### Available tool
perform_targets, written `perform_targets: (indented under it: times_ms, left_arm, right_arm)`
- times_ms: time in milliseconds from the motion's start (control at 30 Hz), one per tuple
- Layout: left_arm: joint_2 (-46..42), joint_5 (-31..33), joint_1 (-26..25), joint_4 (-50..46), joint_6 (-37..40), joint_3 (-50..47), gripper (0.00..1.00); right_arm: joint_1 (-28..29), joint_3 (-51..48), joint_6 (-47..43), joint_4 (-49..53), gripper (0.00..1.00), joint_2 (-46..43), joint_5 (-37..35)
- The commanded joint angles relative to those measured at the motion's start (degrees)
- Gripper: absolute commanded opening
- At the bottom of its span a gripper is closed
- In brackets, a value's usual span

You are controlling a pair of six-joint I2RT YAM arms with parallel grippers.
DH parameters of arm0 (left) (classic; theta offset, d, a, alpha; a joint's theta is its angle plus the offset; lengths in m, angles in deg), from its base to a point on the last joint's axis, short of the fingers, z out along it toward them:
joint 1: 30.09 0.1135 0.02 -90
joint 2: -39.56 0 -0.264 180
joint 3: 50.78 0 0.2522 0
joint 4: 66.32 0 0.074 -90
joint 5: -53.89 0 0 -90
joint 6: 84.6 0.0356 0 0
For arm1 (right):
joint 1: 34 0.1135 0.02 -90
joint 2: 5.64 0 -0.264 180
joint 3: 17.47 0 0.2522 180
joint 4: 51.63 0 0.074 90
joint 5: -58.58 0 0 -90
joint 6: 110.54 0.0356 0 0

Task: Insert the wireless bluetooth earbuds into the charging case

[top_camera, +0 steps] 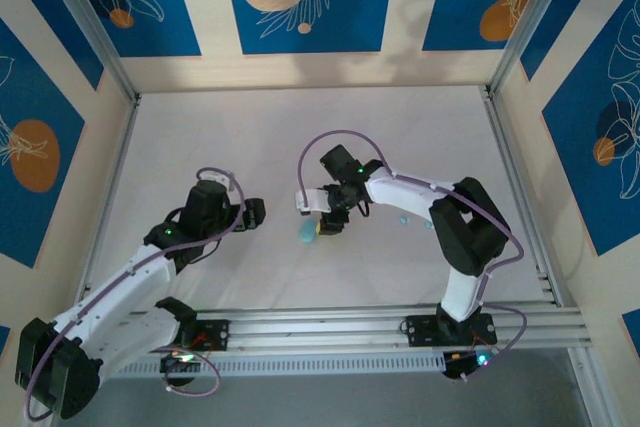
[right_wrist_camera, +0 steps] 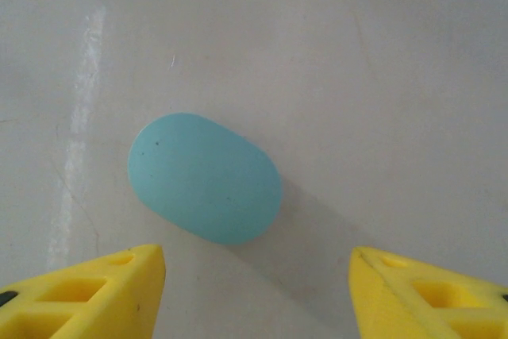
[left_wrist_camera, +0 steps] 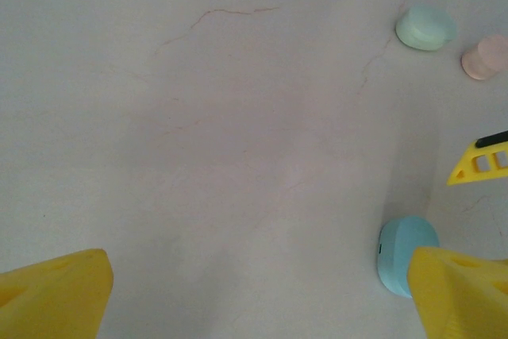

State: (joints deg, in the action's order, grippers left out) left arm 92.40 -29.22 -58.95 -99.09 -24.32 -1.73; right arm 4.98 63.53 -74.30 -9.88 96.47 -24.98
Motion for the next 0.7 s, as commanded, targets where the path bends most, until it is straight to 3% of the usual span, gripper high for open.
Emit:
perform_targets:
  times_ms: [0, 367, 667]
  left_arm:
    - [0.2, -1.1, 0.8, 1.1, -0.7, 0.3, 0.95]
    - [-0.1, -0.7, 1.0, 0.0, -0.2, 0.7, 0.95]
    - [-0.2, -0.7, 1.1, 0.1, -0.6, 0.7, 0.95]
  right_arm:
    - [0.1, -1.8, -0.1, 0.6, 0.63, -0.2, 1.2]
    - [3.0, -1.1, 3.0, -2.2, 0.62, 5.0, -2.7]
    - [5.3, 2.1, 5.2, -2.7, 0.63, 7.3, -0.6]
